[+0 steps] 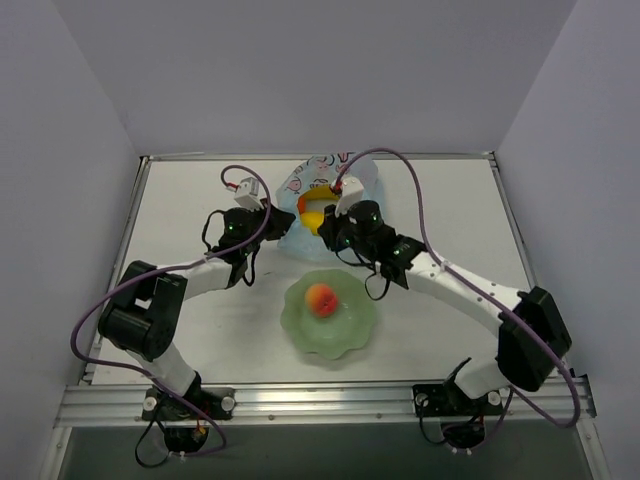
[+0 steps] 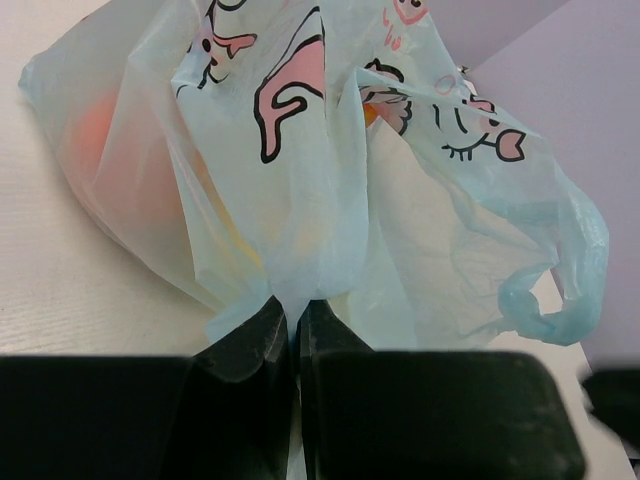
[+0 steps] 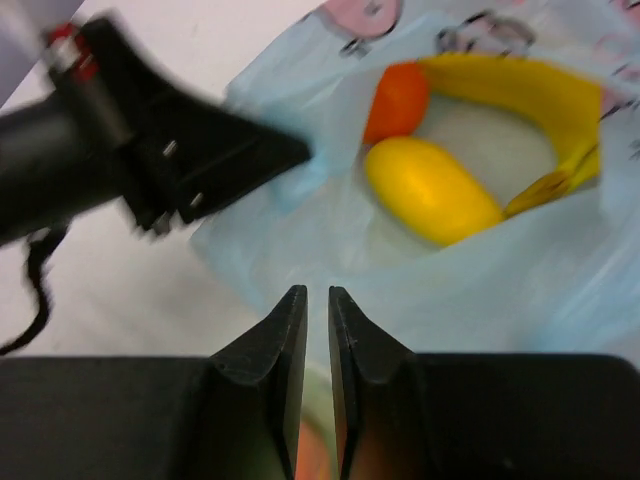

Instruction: Take the fake fruits out of the plastic bag

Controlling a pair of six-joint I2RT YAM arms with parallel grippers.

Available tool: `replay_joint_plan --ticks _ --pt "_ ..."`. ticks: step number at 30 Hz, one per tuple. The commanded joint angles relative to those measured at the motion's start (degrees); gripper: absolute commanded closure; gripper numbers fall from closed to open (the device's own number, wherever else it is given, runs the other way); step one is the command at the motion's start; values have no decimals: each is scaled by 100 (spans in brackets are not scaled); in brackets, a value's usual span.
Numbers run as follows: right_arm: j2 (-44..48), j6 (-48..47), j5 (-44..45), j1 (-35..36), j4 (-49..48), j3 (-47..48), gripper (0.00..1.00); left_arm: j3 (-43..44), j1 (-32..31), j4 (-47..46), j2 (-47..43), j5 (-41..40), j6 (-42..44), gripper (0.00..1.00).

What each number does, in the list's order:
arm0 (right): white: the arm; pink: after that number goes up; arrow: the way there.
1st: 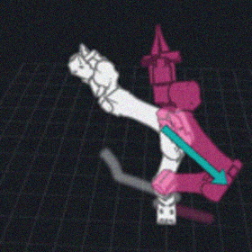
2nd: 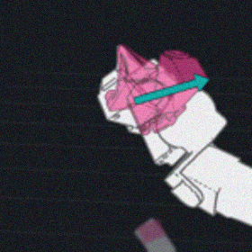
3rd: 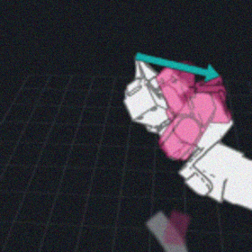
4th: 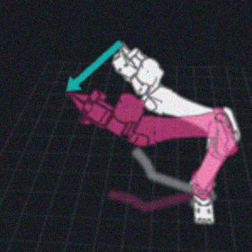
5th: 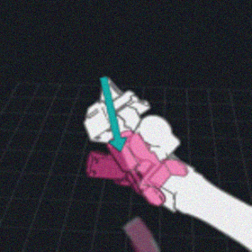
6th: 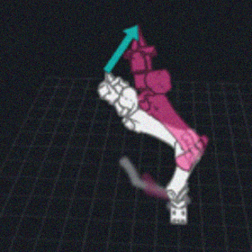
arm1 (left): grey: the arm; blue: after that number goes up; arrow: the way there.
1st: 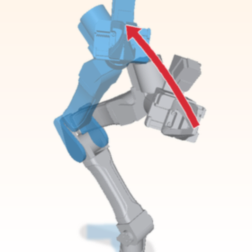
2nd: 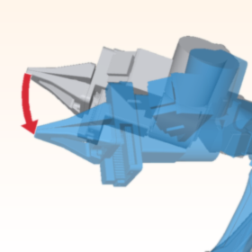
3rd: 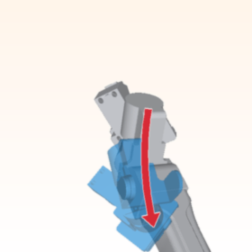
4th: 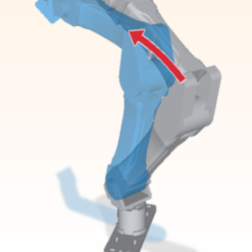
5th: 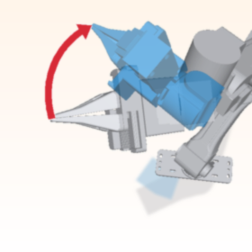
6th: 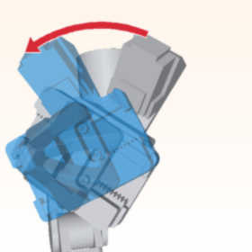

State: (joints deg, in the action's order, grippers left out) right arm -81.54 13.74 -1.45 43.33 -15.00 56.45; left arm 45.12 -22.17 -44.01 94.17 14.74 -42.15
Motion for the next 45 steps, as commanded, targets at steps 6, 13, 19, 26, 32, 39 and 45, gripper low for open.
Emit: replay_joint_plan --ticks 6,13,19,26,32,39,45 --pt "-2311 -661 234 -712 -275 1816 90 102 -33 -328 -259 -24 225 98" --pt "-3210 -1091 -767 -1177 -196 2529 78 102 -24 -284 -180 -50 347 98" --pt "-3895 -1751 -1269 -1248 480 3267 37 128 -24 -240 -171 -68 444 98" --pt "-4511 -2050 -1647 -1257 964 3663 16 128 -24 -169 -215 -147 533 98" --pt "-4678 -2033 -1920 -1257 1008 3549 10 207 -15 -187 -48 -51 462 98" --pt "-4819 -2138 -1210 -1301 1079 3593 27 207 11 -196 -57 -33 445 98" --pt "-4284 -2068 -1094 -1319 1000 3479 77 234 20 -213 -30 -15 410 98"
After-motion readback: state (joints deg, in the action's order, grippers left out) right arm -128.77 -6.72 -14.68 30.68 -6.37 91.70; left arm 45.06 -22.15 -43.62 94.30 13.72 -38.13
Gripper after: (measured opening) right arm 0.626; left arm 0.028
